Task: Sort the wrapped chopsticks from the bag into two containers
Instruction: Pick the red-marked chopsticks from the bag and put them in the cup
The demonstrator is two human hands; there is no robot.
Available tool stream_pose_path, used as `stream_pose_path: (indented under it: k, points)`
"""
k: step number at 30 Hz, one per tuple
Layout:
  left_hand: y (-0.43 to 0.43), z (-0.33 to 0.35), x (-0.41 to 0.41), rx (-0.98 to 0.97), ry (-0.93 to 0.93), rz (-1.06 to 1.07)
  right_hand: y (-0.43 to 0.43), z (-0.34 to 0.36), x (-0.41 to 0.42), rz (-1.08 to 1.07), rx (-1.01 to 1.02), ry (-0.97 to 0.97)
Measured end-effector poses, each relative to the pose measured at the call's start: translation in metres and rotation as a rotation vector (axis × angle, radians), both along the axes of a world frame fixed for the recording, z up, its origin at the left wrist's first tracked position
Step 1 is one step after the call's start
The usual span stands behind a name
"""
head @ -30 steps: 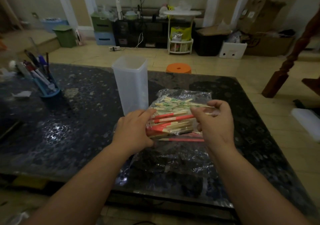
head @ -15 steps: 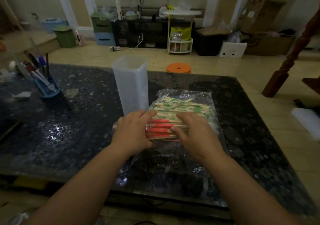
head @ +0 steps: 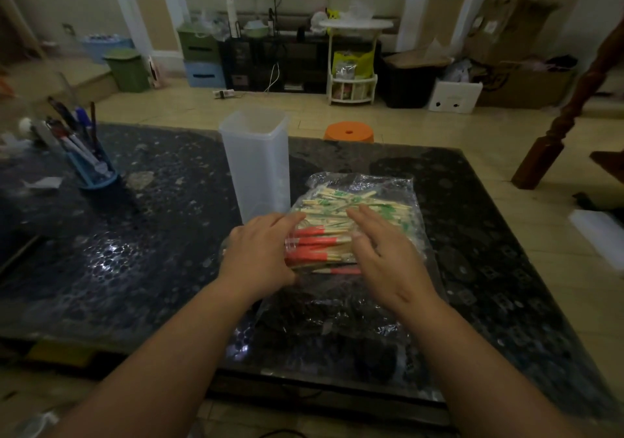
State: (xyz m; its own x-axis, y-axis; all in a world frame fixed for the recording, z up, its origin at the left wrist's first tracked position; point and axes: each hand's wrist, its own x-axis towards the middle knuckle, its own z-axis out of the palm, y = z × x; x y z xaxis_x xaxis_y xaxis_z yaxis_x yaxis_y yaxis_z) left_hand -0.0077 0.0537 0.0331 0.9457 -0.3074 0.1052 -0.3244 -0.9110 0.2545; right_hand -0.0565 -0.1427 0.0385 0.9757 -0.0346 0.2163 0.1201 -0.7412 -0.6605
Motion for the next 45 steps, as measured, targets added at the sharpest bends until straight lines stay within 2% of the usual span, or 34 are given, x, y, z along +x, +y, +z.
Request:
stream_pose_path:
  k: [5,10,13,18,21,24,30,37,41,45]
  points:
    - [0.003,-0.001,0.003,-0.036,-0.020,0.077,-0.006,0.007,0.003,-0.076,0.215,-0.051]
    - [0.007,0.002,0.005,-0.054,-0.002,0.127,-0.008,0.012,-0.001,-0.163,0.271,-0.098]
    - [0.009,0.004,0.006,-0.055,-0.003,0.145,-0.010,0.013,-0.001,-0.182,0.251,0.003]
    - [0.009,0.005,0.006,-0.035,0.006,0.156,-0.011,0.007,0.000,-0.038,0.239,0.239]
    - [0.009,0.004,0.007,-0.039,0.011,0.165,-0.008,0.004,-0.002,0.121,0.175,0.441]
    - [0.010,0.003,0.007,-0.034,0.006,0.167,-0.002,-0.002,-0.004,0.249,0.010,0.491]
    - [0.010,0.004,0.007,-0.031,0.007,0.165,0.002,-0.008,-0.005,0.266,-0.146,0.487]
    - [0.009,0.005,0.007,-0.050,0.013,0.167,0.007,-0.043,-0.003,0.273,-0.280,0.643]
    - [0.007,0.005,0.007,-0.047,0.016,0.169,0.006,-0.075,-0.008,0.080,-0.372,0.580]
    - [0.007,0.004,0.007,-0.061,0.030,0.175,0.002,-0.084,-0.001,0.079,-0.453,0.394]
